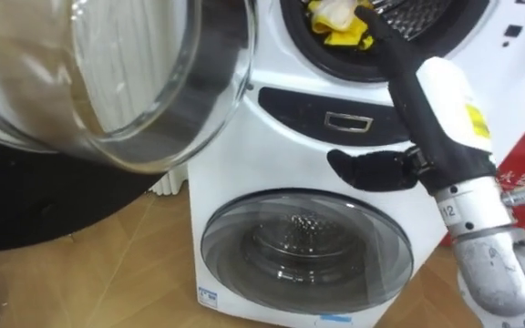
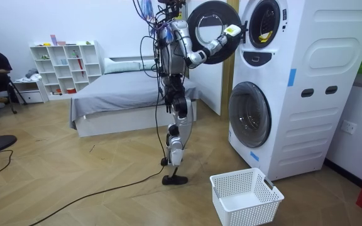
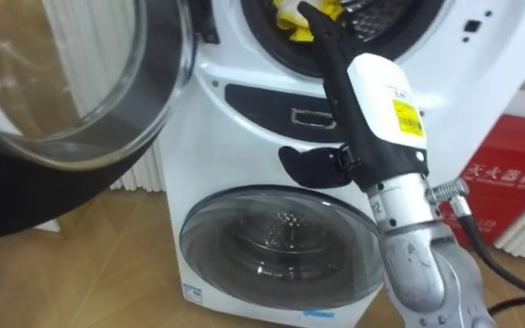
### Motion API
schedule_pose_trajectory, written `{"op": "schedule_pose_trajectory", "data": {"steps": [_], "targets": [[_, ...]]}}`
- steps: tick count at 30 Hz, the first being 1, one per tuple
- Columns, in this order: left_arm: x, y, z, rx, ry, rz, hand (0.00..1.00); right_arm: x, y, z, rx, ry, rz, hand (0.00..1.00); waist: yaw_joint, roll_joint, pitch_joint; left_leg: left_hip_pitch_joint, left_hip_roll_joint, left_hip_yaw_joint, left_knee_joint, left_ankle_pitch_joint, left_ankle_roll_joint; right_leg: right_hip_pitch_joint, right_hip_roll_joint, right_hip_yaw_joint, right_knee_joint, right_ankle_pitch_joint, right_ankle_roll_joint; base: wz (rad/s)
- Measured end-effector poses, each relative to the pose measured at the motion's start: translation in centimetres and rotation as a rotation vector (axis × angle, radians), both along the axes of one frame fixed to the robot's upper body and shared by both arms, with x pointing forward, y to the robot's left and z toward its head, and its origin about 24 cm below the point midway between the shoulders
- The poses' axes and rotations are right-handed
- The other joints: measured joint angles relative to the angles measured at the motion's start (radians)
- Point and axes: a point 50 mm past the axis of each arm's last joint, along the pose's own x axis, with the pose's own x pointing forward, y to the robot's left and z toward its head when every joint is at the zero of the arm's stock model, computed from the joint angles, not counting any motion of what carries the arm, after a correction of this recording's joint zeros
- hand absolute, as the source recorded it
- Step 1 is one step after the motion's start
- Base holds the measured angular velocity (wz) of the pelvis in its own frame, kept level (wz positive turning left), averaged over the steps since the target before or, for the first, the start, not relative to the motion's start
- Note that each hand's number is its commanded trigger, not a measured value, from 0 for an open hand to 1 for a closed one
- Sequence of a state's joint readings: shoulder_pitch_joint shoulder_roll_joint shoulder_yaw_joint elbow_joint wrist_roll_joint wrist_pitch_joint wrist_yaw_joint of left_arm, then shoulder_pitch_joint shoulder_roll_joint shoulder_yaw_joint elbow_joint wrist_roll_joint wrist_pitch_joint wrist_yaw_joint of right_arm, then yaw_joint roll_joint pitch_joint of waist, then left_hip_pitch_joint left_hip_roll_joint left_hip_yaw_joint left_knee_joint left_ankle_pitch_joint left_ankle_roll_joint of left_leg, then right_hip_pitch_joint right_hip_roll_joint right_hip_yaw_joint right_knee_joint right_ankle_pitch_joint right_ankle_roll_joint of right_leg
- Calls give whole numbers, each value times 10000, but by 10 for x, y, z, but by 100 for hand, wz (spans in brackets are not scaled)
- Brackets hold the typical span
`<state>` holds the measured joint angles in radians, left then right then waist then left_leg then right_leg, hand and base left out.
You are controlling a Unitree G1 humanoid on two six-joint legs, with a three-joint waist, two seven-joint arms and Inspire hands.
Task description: Pick clothes from washing machine
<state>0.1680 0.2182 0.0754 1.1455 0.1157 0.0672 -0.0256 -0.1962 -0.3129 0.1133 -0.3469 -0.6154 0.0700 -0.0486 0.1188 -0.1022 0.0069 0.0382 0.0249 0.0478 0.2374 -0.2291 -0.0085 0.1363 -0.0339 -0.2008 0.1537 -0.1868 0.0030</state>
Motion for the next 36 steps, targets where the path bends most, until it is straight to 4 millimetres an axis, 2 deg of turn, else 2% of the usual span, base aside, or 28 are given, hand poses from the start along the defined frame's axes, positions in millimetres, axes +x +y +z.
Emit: {"op": "schedule_pose_trajectory", "data": {"steps": [4,5,7,9,11,13,15,16,17,18,19,20,21,22,23,24,25,26,27,28,29,30,31,32,33,34,35,36], "targets": [[-2,1,0,15,47,44,0,3,-1,-3,-96,109,-124,0,218,-14,60,58,19,-45,90,-2,-2,135,5,-165,3,-2,1,7],[-3,1,0,45,141,21,0,5,-3,-6,-92,205,-161,0,228,-13,116,-9,46,-34,379,-43,-12,215,18,-221,21,-9,3,12],[-8,1,-1,100,415,93,0,10,-7,-16,-56,661,-324,0,301,54,169,-393,183,-35,1373,-259,-49,192,89,-217,298,-108,-13,10],[-15,3,-1,200,764,209,0,15,-11,-26,-135,1100,-572,0,550,15,165,-1270,355,-32,3176,-484,-130,-140,113,-196,964,-615,-134,-5],[-25,2,-2,153,1047,284,0,16,-13,-30,-201,1277,-663,0,630,108,213,-1790,553,-131,4346,-513,-136,-198,234,-223,1321,-893,-262,-7],[-34,2,-2,132,1333,368,0,17,-14,-32,-207,1316,-754,0,712,108,138,-2022,659,-147,4779,-515,-139,-344,225,-197,1628,-1234,-353,14],[-44,2,-2,49,1675,458,0,23,-18,-29,-122,1099,-1008,0,592,118,88,-2274,639,-299,5001,-500,-141,-307,300,-147,1946,-1463,-536,42],[-45,2,-1,9,1700,463,0,23,-21,-28,-72,1034,-1143,0,562,104,78,-2430,513,-350,4915,-591,-171,-313,317,-51,1989,-1509,-589,66],[-45,1,-2,-34,1691,436,0,23,-26,-26,-87,895,-1399,0,544,84,74,-2725,69,-351,4184,-624,-154,-382,280,116,2095,-1615,-617,49],[-46,0,-2,-66,1699,465,0,23,-31,-23,-167,800,-1564,0,644,165,40,-2966,-237,-318,3244,-466,-75,-463,225,152,2130,-1688,-587,22],[-48,1,-1,-54,1706,480,0,24,-32,-22,-199,757,-1608,0,791,197,18,-3050,-351,-252,2868,-116,158,-466,215,252,2138,-1764,-606,-34],[-54,4,0,30,1745,734,0,23,-31,-21,-226,691,-1597,0,1018,138,-35,-3020,-534,-191,2424,410,353,-434,151,516,2134,-1846,-463,-51],[-59,8,2,141,1818,892,0,22,-31,-19,-211,600,-1579,0,973,68,-35,-2818,-668,-91,2124,683,535,-379,0,612,2133,-1947,-346,-39],[-60,10,3,191,1841,889,0,21,-32,-19,-190,540,-1599,0,886,-5,-62,-2732,-744,-35,2049,706,573,-362,-73,624,2147,-1973,-258,-13],[-58,12,3,244,1800,861,0,18,-32,-15,-128,326,-1598,0,772,-75,-85,-2592,-833,234,2045,763,745,-302,-272,619,2280,-2042,-209,-11],[-54,13,3,250,1691,831,0,15,-33,-14,-33,193,-1628,0,723,-106,-109,-2389,-988,356,2074,590,899,-218,-519,610,2603,-2158,-82,-13],[-51,12,3,242,1580,813,0,14,-33,-14,-32,150,-1653,0,628,-103,-105,-2264,-1066,364,2108,488,952,-202,-614,611,2848,-2191,-23,0],[-42,12,2,262,1363,707,0,13,-34,-16,-6,154,-1707,0,374,-40,-42,-2007,-1187,416,2118,354,1077,-360,-799,656,3812,-2182,13,11],[-32,14,3,398,1034,612,0,12,-35,-17,-1,166,-1789,0,257,-62,-24,-1799,-1355,479,2077,221,1180,-810,-1044,891,4990,-2109,142,5],[-26,16,3,487,853,562,0,11,-35,-17,8,139,-1806,0,220,-98,0,-1674,-1429,558,2045,150,1221,-1041,-1127,1039,5581,-2024,285,-19],[-16,20,5,640,533,474,0,11,-36,-16,12,38,-1836,0,197,-115,37,-1440,-1489,688,1982,-8,1291,-1399,-1225,1248,6535,-1697,521,-36],[-6,24,7,768,213,389,0,10,-36,-14,-124,-137,-1912,0,152,-75,44,-1245,-1482,733,1906,-137,1318,-1751,-1211,1444,7240,-1201,501,-34],[-2,25,8,809,92,353,0,10,-37,-13,-137,-231,-1944,0,119,-58,41,-1162,-1461,716,1860,-187,1338,-1890,-1173,1506,7529,-940,499,-27],[9,26,9,934,-235,259,0,9,-38,-11,-62,-371,-1982,0,58,31,68,-966,-1410,609,1659,-232,1355,-2195,-1028,1564,7784,-852,505,-20],[20,27,11,1009,-507,143,0,8,-38,-8,-93,-556,-2025,0,11,45,64,-857,-1284,559,1477,-236,1352,-2646,-813,1636,7642,-1211,359,-17],[25,28,11,1024,-623,101,0,7,-37,-6,-133,-650,-1994,0,-26,55,70,-781,-1224,555,1361,-231,1347,-2874,-664,1668,7425,-1365,293,-8],[35,27,13,1003,-873,123,0,6,-35,-4,-120,-784,-1933,0,-64,92,85,-605,-1102,542,1202,-232,1337,-3249,-350,1758,6610,-1490,219,5],[39,26,13,949,-1040,230,0,7,-35,-4,-122,-790,-1919,0,-66,114,77,-345,-1014,461,988,-234,1320,-3425,-144,1783,5440,-1426,154,11]]}}
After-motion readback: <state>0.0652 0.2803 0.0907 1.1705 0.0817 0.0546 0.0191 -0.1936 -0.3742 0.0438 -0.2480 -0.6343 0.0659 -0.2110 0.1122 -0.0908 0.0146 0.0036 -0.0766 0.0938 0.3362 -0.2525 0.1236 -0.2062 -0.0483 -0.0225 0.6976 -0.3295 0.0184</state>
